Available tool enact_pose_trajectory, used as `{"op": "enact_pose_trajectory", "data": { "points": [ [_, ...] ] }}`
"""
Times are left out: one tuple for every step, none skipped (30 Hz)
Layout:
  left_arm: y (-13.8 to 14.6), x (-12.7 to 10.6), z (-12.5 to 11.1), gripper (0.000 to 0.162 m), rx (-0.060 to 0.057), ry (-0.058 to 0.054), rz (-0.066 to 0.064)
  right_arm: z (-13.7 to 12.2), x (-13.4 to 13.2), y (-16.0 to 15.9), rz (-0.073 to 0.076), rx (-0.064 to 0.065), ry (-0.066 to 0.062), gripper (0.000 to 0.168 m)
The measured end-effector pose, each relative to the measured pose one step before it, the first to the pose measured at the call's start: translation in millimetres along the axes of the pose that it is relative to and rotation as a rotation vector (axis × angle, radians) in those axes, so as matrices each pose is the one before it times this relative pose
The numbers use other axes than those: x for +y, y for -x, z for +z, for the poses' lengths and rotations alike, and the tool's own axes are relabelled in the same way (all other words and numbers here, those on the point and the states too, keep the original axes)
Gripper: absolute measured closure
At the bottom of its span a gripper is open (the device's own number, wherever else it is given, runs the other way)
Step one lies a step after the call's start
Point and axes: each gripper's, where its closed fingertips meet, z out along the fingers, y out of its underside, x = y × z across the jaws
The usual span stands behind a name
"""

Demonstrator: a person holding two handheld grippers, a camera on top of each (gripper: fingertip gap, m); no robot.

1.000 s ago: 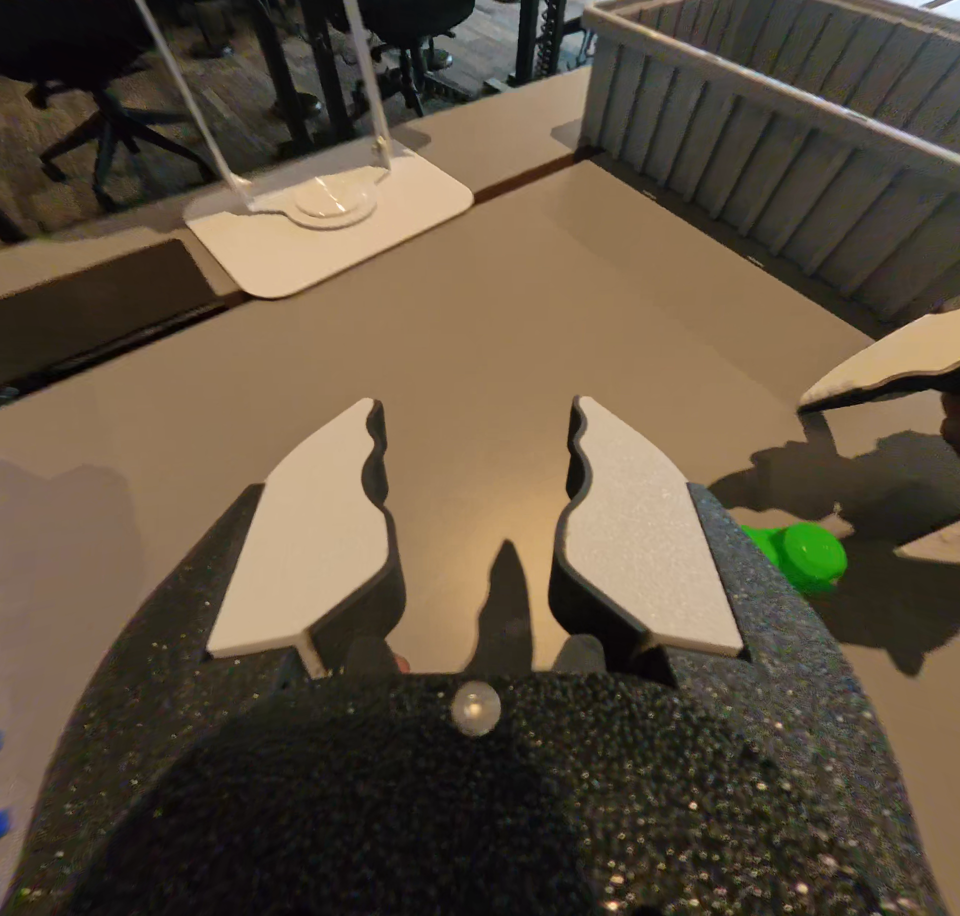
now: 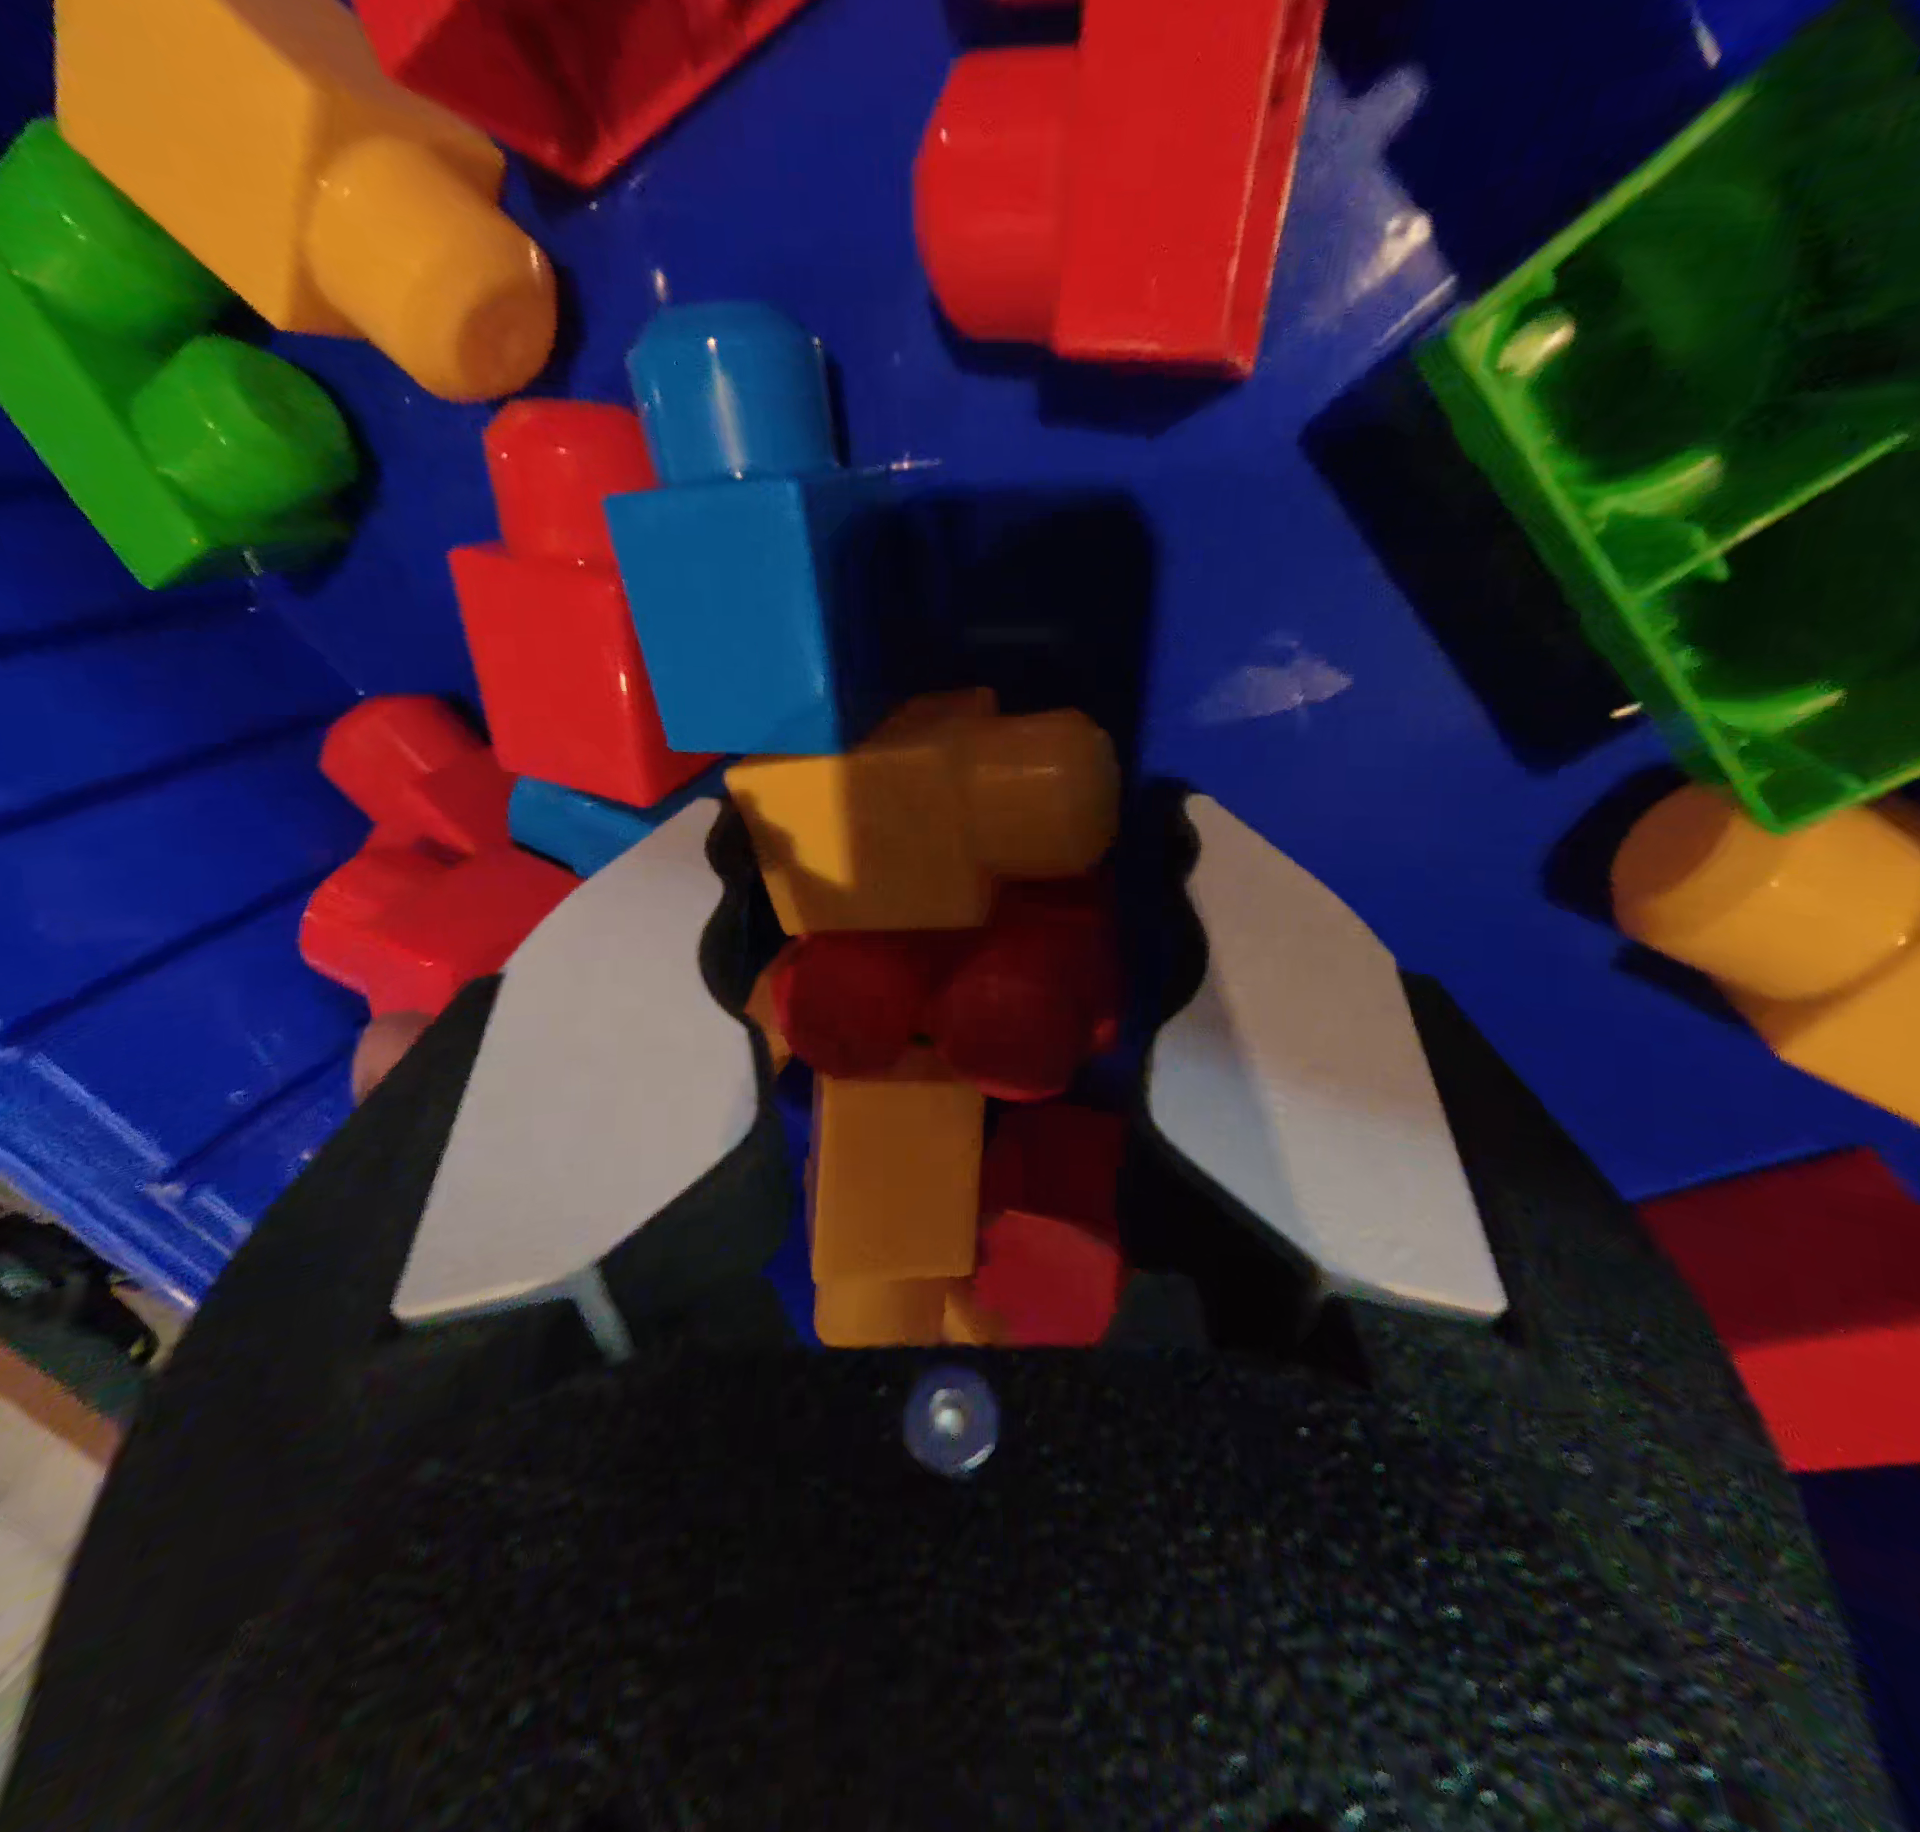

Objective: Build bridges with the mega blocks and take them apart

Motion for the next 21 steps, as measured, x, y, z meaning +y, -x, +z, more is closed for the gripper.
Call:
{"op": "enact_pose_trajectory", "data": {
  "points": [
    [0.17,-1.44,0.41,0.088,0.0020,-0.0127,-0.0058,0.16,0.43,0.66,-0.0014,-0.0013,0.0006,0.111],
    [-0.29,-0.17,0.08,0.088,0.0023,-0.0033,0.0018,0.32,0.23,0.78,-0.0012,-0.0028,0.0011,0.111],
    [-0.56,-0.04,-0.17,0.087,-0.0001,-0.0006,0.0016,0.44,0.12,0.85,-0.0010,-0.0031,0.0007,0.111],
    [-2.68,-0.72,-0.62,0.085,0.0058,-0.0021,0.0101,0.26,0.16,0.69,-0.0011,-0.0027,0.0012,0.111],
    [-6.19,-1.20,-1.26,0.083,0.0199,-0.0032,0.0167,0.22,0.05,0.69,-0.0017,-0.0015,0.0009,0.111],
    [-6.47,-0.97,-1.87,0.081,0.0191,0.0022,0.0186,0.13,0.05,0.42,-0.0012,-0.0008,0.0001,0.111],
    [-7.19,-1.73,-2.71,0.081,0.0246,-0.0008,0.0196,-0.03,-0.05,0.67,0.0004,-0.0027,-0.0009,0.111],
    [-7.20,-2.08,-3.16,0.083,0.0293,-0.0046,0.0166,0.06,-0.02,0.39,0.0015,-0.0022,-0.0012,0.111],
    [-5.45,-1.43,-3.32,0.086,0.0259,-0.0019,0.0068,0.23,0.04,0.23,0.0010,-0.0020,-0.0005,0.111],
    [0.19,0.00,-3.41,0.089,0.0018,0.0057,-0.0105,0.28,0.42,0.07,0.0010,-0.0016,0.0017,0.111],
    [6.22,-1.76,-2.73,0.086,-0.0279,-0.0080,-0.0240,0.34,0.30,0.12,0.0006,-0.0014,0.0007,0.111],
    [2.93,-3.29,-0.86,0.083,-0.0022,-0.0203,-0.0289,0.44,0.22,0.33,0.0005,-0.0022,0.0005,0.112],
    [-2.39,-2.36,1.70,0.081,0.0316,-0.0122,-0.0367,0.44,0.22,0.27,0.0001,-0.0020,0.0020,0.111],
    [-4.27,1.69,3.86,0.079,0.0395,0.0176,-0.0330,0.17,0.06,0.15,-0.0019,-0.0006,0.0022,0.111],
    [-3.68,4.88,4.58,0.076,0.0292,0.0386,-0.0094,-0.30,-0.21,-0.18,-0.0024,0.0024,0.0009,0.111],
    [-1.97,2.58,4.25,0.073,0.0132,0.0212,0.0031,-0.70,-0.67,-0.45,-0.0008,0.0030,-0.0023,0.112],
    [-2.89,-1.45,3.41,0.074,0.0211,-0.0056,-0.0032,-0.90,-0.87,-0.35,0.0018,0.0020,-0.0050,0.112],
    [-4.43,-3.81,2.43,0.085,0.0326,-0.0222,-0.0037,-0.65,-0.68,-0.33,0.0025,0.0015,-0.0049,0.112],
    [-1.58,-4.53,1.98,0.091,0.0096,-0.0277,0.0017,-0.15,0.08,-0.31,0.0022,0.0011,-0.0017,0.112],
    [0.47,-4.97,0.50,0.091,-0.0092,-0.0328,0.0030,0.13,0.70,-0.07,0.0007,0.0009,0.0022,0.112],
    [1.64,-2.50,-0.18,0.091,-0.0205,-0.0199,-0.0018,0.14,1.04,-0.02,-0.0012,0.0016,0.0035,0.112]
  ]
}}
